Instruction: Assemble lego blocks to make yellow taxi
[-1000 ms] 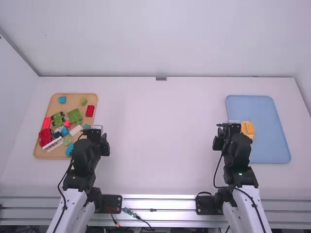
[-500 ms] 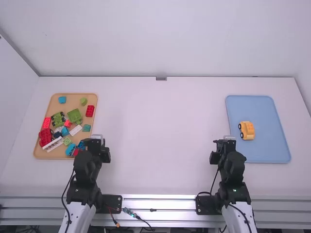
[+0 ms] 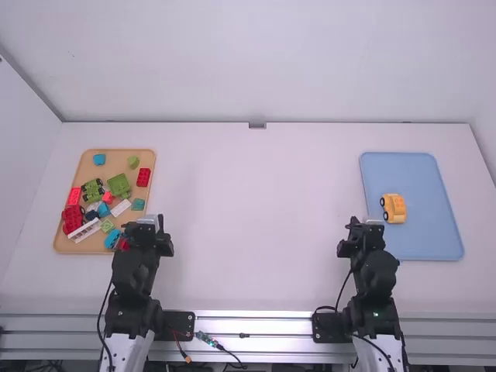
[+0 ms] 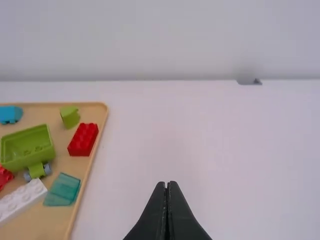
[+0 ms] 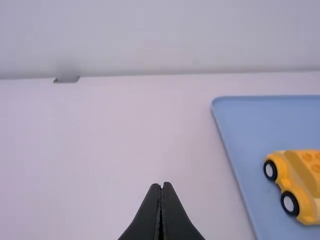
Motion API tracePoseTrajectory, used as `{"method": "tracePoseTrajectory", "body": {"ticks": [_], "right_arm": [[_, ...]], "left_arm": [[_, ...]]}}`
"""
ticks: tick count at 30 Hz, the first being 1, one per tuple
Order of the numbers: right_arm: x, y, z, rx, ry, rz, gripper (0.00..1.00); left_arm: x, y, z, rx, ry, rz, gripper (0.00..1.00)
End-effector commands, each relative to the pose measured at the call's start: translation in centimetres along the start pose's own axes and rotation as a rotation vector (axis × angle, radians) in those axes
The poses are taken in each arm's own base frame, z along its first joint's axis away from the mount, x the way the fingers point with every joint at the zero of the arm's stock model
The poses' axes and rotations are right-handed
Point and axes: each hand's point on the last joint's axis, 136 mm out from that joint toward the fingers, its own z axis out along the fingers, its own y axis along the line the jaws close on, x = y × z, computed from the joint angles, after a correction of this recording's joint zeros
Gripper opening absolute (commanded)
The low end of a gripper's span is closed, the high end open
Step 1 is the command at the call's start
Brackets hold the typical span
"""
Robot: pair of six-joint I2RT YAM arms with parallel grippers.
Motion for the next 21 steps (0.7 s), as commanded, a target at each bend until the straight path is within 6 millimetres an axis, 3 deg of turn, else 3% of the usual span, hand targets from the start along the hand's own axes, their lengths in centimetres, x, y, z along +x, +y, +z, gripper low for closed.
{"method": "tracePoseTrajectory", "body": {"ticks": [1, 7, 13, 21], "right_arm": [[-0.1, -0.1, -0.1, 0.004, -0.020, 0.003, 0.00], [-1.5, -0.1, -0.6, 0.004, -0.083, 0.002, 0.00], [-2.7, -0.1, -1.0, 0.004, -0.140, 0.001, 0.00], [-2.8, -0.1, -1.1, 0.004, -0.143, 0.001, 0.00]], "left_arm": [[-0.1, -0.2, -0.1, 0.006, -0.018, 0.002, 0.00], [-1.3, -0.2, -0.5, 0.006, -0.075, 0.002, 0.00], [-1.4, -0.2, -0.5, 0.006, -0.075, 0.002, 0.00], [-1.4, -0.2, -0.5, 0.006, -0.075, 0.002, 0.00]]}}
